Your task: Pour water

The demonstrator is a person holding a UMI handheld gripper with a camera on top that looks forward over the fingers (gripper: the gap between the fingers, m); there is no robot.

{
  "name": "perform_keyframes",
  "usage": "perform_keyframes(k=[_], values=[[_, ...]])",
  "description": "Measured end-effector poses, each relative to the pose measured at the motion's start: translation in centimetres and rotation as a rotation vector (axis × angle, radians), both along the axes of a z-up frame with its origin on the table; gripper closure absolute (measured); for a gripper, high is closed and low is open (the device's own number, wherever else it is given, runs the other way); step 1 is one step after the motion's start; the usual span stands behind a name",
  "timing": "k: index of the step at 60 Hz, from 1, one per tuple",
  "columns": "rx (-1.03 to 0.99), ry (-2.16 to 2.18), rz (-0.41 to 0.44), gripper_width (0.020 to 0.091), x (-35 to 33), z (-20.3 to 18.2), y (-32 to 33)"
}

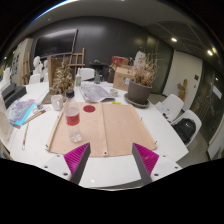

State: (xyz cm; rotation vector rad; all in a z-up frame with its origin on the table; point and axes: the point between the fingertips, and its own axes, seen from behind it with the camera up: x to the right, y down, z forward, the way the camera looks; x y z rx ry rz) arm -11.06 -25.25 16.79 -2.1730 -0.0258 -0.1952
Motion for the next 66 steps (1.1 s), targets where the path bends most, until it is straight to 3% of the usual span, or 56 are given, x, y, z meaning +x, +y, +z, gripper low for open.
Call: perform_keyframes(k=[21, 39, 47, 52, 57, 66], values=[[0.047, 0.136, 0.127, 0.0247, -11.8, -5.8, 3.5], [0.171, 0.161, 0.111, 0.0253, -15.6, -8.4, 13.6], [0.207, 0.131, 0.097, 0.0395, -15.5, -9.5, 17.0], [0.238, 0.138, 0.092, 0.0579, -15.5, -9.2, 18.2], [0.247, 0.144, 0.088, 0.0614, -15.6, -9.2, 18.6], [0.256, 0.139, 0.099, 0.0785, -15.9, -8.8, 18.8]])
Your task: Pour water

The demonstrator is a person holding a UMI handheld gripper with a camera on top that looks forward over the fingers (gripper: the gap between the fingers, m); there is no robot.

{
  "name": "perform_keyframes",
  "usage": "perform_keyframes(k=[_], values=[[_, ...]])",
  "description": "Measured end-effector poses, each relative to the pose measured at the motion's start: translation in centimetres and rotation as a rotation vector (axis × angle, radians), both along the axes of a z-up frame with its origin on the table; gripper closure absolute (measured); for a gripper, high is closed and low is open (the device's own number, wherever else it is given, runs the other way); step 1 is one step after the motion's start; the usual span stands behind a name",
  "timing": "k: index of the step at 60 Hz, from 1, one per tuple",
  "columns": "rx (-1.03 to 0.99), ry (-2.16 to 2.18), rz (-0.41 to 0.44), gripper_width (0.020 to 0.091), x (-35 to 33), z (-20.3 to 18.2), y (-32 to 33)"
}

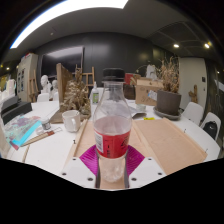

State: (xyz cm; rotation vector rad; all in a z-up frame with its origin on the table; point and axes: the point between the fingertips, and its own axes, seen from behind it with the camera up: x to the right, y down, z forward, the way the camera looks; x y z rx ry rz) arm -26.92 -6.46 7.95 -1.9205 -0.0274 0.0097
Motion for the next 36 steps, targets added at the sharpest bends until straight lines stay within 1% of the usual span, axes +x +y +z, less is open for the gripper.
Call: perform_keyframes(k=[5, 11, 15, 24, 36], values=[[-0.001, -0.030, 0.007, 0.0843, -0.6, 0.3, -0.1], [-0.012, -0.047, -0.003, 0.0845, -0.8, 0.8, 0.0], [-0.002, -0.046, -0.016, 0.0844, -1.1, 2.2, 0.0], [0.045, 0.018, 0.003, 0.0845, -4.4, 7.4, 0.4], [0.101, 0.276, 0.085, 0.0845, -14.2, 14.7, 3.1]])
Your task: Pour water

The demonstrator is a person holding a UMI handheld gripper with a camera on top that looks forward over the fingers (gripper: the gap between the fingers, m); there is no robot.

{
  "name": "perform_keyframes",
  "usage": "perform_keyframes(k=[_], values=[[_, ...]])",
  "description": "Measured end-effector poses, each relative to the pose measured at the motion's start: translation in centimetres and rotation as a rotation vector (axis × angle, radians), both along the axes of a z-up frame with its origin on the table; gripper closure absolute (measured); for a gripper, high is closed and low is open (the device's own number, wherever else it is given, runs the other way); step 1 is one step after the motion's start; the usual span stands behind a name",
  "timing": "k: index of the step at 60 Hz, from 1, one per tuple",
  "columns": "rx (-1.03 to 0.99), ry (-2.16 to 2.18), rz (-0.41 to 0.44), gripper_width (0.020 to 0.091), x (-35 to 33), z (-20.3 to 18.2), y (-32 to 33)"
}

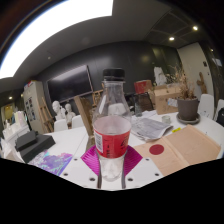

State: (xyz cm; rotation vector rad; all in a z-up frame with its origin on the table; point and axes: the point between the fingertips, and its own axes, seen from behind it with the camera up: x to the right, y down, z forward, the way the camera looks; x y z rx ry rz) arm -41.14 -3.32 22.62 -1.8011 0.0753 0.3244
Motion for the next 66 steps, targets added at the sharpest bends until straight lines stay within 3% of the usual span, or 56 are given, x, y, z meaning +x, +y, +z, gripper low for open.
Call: perform_keyframes(k=[12, 29, 46, 66], values=[[-0.016, 0.377, 0.106, 0.0846, -12.0, 4.0, 3.8], [-0.286, 1.092, 0.136, 0.0847, -22.7, 3.3, 10.9], [-0.455, 1.545, 0.034, 0.0846, -22.7, -0.8, 17.1], [-0.554, 1.758, -0.018, 0.0847, -21.5, -3.9, 18.0]])
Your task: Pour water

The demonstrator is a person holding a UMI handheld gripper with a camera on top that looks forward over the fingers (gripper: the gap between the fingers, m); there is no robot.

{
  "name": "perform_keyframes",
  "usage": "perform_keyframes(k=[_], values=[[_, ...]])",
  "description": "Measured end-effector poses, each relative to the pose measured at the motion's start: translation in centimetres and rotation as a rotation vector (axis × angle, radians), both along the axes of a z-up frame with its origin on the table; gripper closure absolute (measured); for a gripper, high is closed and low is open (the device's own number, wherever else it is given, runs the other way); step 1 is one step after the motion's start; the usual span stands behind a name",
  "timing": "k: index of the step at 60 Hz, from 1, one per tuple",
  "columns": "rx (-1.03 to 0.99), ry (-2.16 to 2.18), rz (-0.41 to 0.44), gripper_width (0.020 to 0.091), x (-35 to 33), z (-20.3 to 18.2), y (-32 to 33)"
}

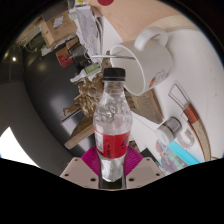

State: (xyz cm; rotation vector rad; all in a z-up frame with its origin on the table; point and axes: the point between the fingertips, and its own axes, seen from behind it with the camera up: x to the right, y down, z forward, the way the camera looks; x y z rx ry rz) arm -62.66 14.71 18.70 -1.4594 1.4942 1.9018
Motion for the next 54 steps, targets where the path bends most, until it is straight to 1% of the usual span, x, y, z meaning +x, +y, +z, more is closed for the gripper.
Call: perform_keyframes(k=[7, 11, 17, 23, 29, 37, 40, 47, 51, 54], values=[[0.011, -0.067, 0.049, 0.0848, -0.6, -0.2, -0.6], [0.039, -0.127, 0.076, 0.0847, -0.5, 0.3, -1.0], [0.115, -0.224, 0.094, 0.0846, 0.4, 2.4, -1.2], [0.246, -0.427, 0.115, 0.0846, 2.4, 5.3, -1.3], [0.409, -0.681, 0.082, 0.0846, 6.4, 9.2, -0.7], [0.579, -1.003, 0.002, 0.0845, 14.0, 14.0, 0.0], [0.621, -1.130, -0.021, 0.0845, 16.7, 14.6, 0.6], [0.649, -1.434, -0.060, 0.0845, 23.8, 13.8, 1.8], [0.634, -1.607, -0.051, 0.0845, 27.8, 11.9, 2.8], [0.616, -1.714, -0.032, 0.0845, 30.4, 9.7, 3.4]])
